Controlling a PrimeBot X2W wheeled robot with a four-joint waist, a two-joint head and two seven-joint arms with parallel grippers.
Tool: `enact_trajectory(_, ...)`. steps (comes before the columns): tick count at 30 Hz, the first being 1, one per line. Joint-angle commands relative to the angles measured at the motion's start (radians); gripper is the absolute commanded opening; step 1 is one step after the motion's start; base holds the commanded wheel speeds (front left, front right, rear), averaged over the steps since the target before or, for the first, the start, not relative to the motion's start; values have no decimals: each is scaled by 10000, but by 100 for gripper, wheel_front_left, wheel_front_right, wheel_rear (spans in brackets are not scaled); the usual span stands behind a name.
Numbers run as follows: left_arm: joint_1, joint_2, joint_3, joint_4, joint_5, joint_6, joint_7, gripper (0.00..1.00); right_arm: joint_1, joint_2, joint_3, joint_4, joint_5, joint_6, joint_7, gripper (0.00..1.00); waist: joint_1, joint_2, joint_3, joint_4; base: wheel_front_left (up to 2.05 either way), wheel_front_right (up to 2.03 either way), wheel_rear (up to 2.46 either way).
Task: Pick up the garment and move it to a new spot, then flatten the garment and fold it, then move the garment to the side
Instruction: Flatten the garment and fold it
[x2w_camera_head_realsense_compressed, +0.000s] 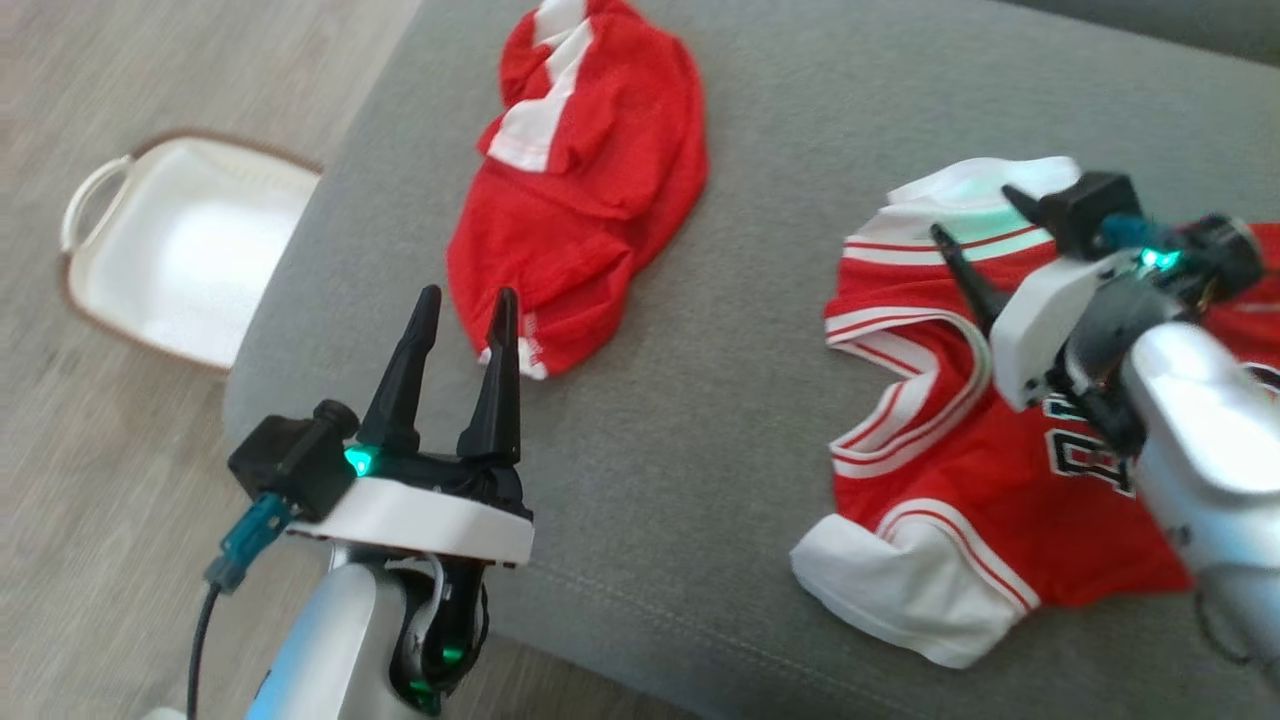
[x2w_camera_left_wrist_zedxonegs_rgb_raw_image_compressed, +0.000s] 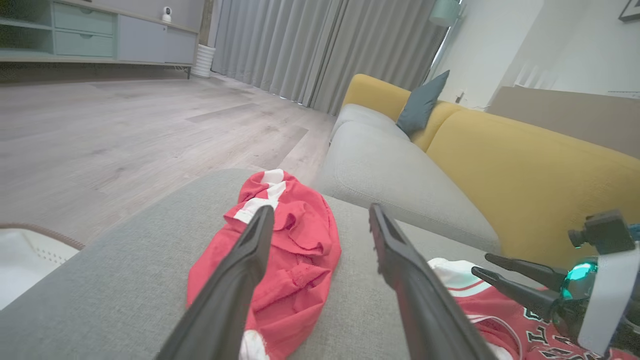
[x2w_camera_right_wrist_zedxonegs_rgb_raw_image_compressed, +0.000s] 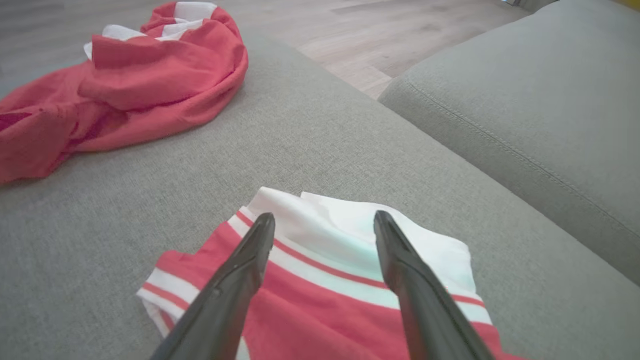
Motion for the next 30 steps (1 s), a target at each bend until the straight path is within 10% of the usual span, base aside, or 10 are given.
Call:
enact_trajectory(1, -429, 64, 285, -317, -108, 29, -51, 100, -356, -149, 231, -216, 152, 75, 11, 100, 0, 0, 258, 273, 0, 0, 0)
enact_trajectory(13, -632, 64, 31, -403, -473, 114, -51, 100, -2071, -1564, 3609, 519, 2155, 75, 860, 100, 0, 0, 850, 776, 0, 0, 0)
enact_trajectory(14, -655, 64, 14, -411, -501, 126, -51, 100, -2179, -1613, 3803, 566, 2323, 75, 923, 86, 0, 0, 900, 797, 0, 0, 0)
enact_trajectory(15, -678, 64, -1, -423, -532, 139, -51, 100, -2302, -1670, 3976, 609, 2451, 75, 944, 0, 0, 0, 947, 818, 0, 0, 0)
enact_trajectory(30, -924, 64, -124, -494, -844, 181, -51, 100, -5141, -1456, 3312, 3319, 1987, 75, -874, 0, 0, 0, 1510, 1010, 0, 0, 0)
